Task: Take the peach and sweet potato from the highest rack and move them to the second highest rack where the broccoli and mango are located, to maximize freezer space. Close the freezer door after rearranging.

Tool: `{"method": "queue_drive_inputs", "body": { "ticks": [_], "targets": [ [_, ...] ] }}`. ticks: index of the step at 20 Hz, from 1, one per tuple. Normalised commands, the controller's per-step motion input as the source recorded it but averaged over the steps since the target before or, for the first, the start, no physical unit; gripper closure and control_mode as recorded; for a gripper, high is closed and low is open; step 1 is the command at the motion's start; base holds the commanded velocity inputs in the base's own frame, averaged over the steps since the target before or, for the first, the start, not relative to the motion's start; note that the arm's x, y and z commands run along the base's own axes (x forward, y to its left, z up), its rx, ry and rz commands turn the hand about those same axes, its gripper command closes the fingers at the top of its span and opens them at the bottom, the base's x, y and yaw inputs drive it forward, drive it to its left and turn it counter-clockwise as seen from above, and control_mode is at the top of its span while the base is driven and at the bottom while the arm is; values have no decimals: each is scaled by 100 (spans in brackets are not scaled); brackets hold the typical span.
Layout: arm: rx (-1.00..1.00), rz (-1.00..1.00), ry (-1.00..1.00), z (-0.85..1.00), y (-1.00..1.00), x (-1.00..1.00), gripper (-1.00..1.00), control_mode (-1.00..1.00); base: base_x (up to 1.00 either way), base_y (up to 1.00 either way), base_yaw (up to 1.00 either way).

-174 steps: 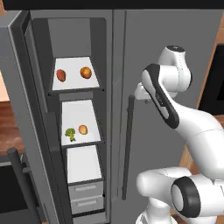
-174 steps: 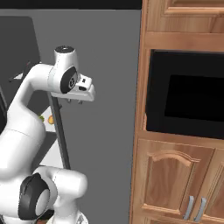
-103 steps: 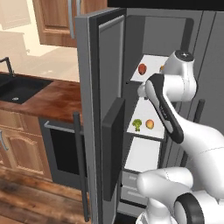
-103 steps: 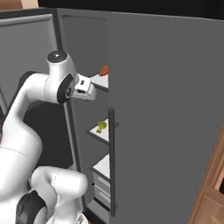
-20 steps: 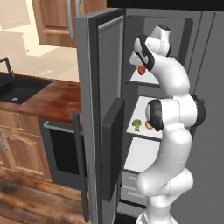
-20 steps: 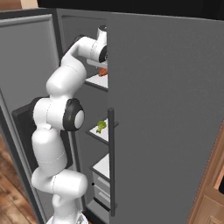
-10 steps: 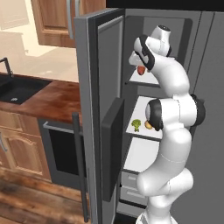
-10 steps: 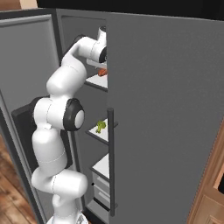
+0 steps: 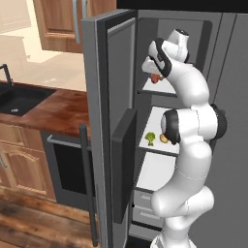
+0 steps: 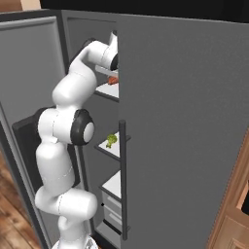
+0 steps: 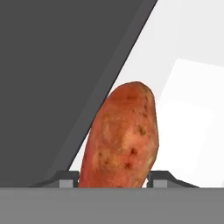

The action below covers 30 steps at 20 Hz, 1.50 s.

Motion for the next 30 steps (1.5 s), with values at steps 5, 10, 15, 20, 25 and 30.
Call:
{"method": "queue_drive_inputs", "body": {
  "ticks": [5, 10, 15, 20, 25, 30],
  "targets": [
    [5, 1, -17, -46, 24, -26, 100, -100, 0, 0, 0],
    [0, 2, -47, -36, 1, -96, 100, -100, 0, 0, 0],
    [0, 0, -44, -79, 14, -93, 100, -100, 0, 0, 0],
    [0, -3, -15, -30, 44, -84, 100, -100, 0, 0, 0],
    [-1, -10, 2, 2, 16, -92, 100, -100, 0, 0, 0],
    [-21, -3, 43, -12, 5, -58, 100, -100, 0, 0, 0]
  ]
}}
